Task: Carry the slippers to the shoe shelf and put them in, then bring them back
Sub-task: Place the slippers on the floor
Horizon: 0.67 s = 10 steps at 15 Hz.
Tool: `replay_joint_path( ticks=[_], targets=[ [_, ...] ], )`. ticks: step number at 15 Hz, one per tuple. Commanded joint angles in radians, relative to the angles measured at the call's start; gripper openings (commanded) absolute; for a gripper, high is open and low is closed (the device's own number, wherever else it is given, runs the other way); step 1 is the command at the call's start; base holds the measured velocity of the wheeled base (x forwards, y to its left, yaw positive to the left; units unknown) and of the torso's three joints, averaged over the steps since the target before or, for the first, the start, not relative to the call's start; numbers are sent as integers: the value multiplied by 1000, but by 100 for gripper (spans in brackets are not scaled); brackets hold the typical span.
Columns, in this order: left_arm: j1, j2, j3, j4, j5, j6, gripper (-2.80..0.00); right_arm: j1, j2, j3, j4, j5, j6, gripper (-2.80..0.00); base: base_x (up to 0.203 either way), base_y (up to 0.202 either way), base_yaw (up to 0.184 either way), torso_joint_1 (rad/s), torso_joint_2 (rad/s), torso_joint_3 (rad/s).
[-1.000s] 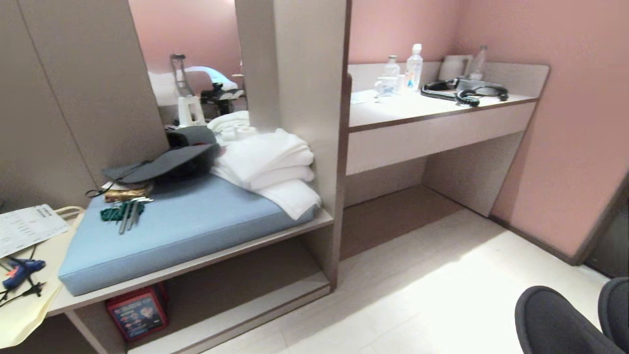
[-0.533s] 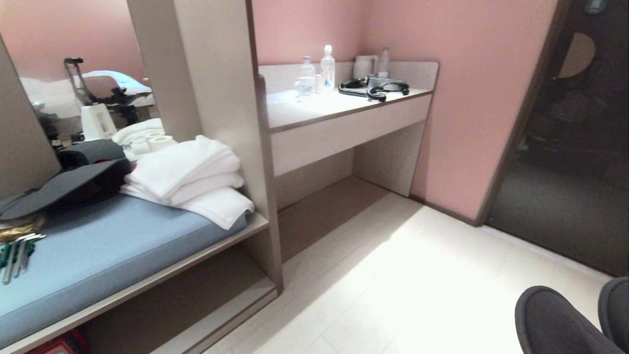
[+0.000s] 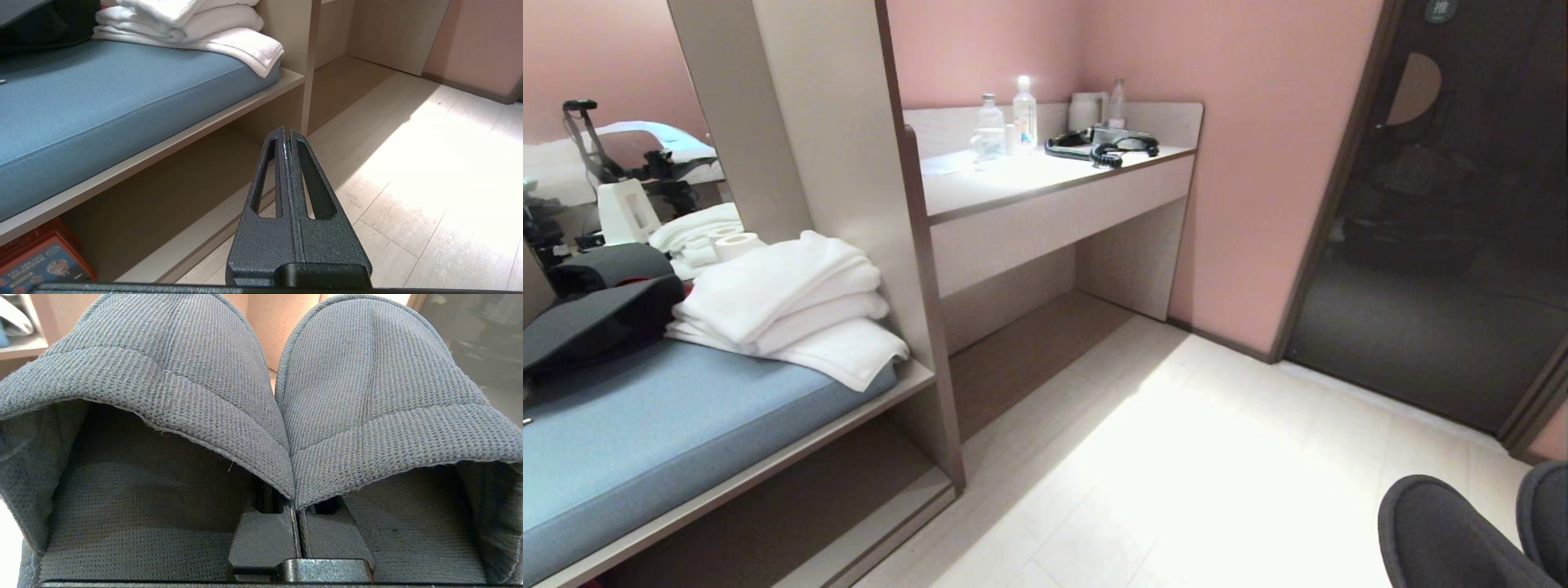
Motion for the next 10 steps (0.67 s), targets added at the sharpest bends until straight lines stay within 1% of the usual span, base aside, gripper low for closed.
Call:
replay_joint_path(
  ticks=[1,9,10],
  targets=[
    [0,0,0,0,0,0,-280,0,2,0,-1,1,-1,-280,0,0,0,0,0,0],
    [0,1,0,-2,0,0,-280,0,2,0,-1,1,1,-280,0,0,0,0,0,0],
    [0,1,0,-2,0,0,-280,0,0,0,-1,1,1,-280,52,0,2,2,-3,2]
  ],
)
